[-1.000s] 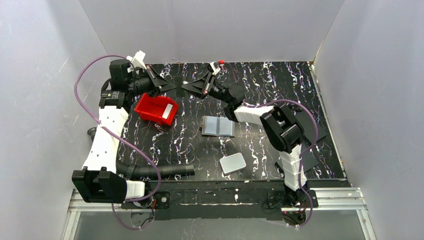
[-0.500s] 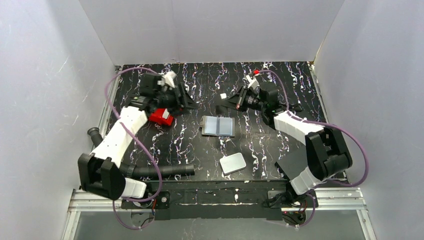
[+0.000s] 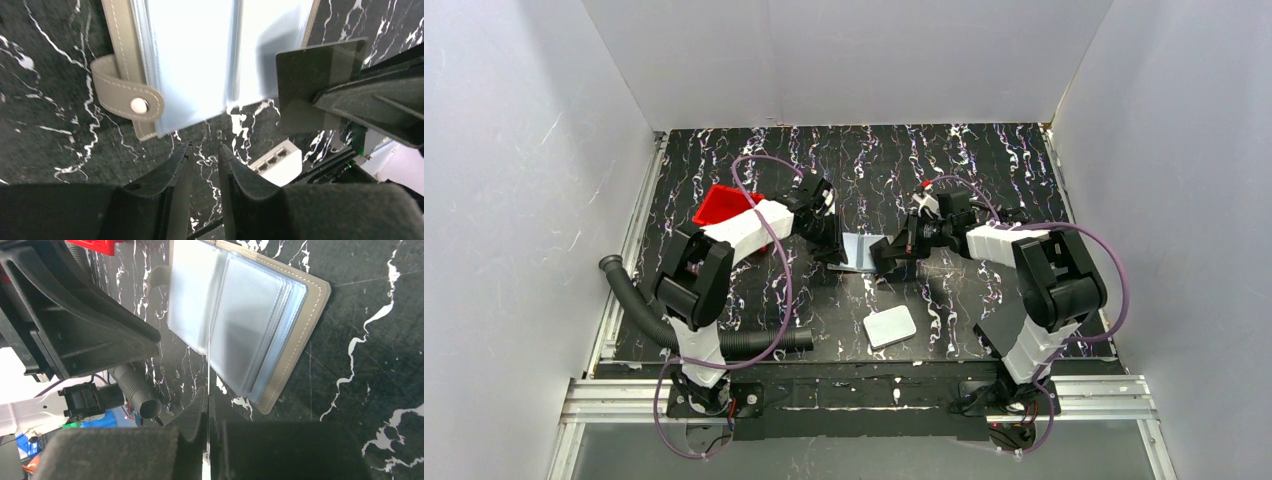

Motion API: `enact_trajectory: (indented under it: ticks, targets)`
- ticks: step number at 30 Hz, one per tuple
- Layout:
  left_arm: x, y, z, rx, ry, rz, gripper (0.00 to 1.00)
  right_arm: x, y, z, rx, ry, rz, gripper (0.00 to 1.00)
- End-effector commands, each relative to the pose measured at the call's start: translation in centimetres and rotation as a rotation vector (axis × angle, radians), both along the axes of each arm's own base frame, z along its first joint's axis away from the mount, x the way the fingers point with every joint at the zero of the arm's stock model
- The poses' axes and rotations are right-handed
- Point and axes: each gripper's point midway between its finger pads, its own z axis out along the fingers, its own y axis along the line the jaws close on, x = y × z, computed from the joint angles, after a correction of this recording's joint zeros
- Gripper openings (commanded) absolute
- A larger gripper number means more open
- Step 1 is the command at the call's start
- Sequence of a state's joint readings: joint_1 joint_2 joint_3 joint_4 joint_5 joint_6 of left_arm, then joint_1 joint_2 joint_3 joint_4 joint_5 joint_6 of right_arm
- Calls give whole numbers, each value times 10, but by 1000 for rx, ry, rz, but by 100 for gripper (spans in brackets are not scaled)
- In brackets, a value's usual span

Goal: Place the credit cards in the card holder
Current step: Insert the credit card into the card holder.

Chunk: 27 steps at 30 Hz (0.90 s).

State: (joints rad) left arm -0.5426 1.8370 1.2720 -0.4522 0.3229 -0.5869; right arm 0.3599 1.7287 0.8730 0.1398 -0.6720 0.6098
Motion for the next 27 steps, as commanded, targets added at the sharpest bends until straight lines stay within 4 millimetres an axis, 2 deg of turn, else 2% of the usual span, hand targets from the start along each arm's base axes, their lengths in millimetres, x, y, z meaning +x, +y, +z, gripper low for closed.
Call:
enact_trajectory:
  ticks: [1, 4, 13, 27]
  targets:
    - [21, -1, 6, 34, -78, 9, 22, 3, 11, 2, 42, -31, 45, 1]
    - [21, 3, -4, 55, -73, 20, 21, 5, 20, 0, 44, -41, 57, 1]
    - [18, 18, -29, 143, -53, 47, 16, 21, 28, -1, 83, -29, -9, 1]
    - [12, 20, -44, 167, -18, 50, 13, 31, 39, -3, 167, -24, -15, 1]
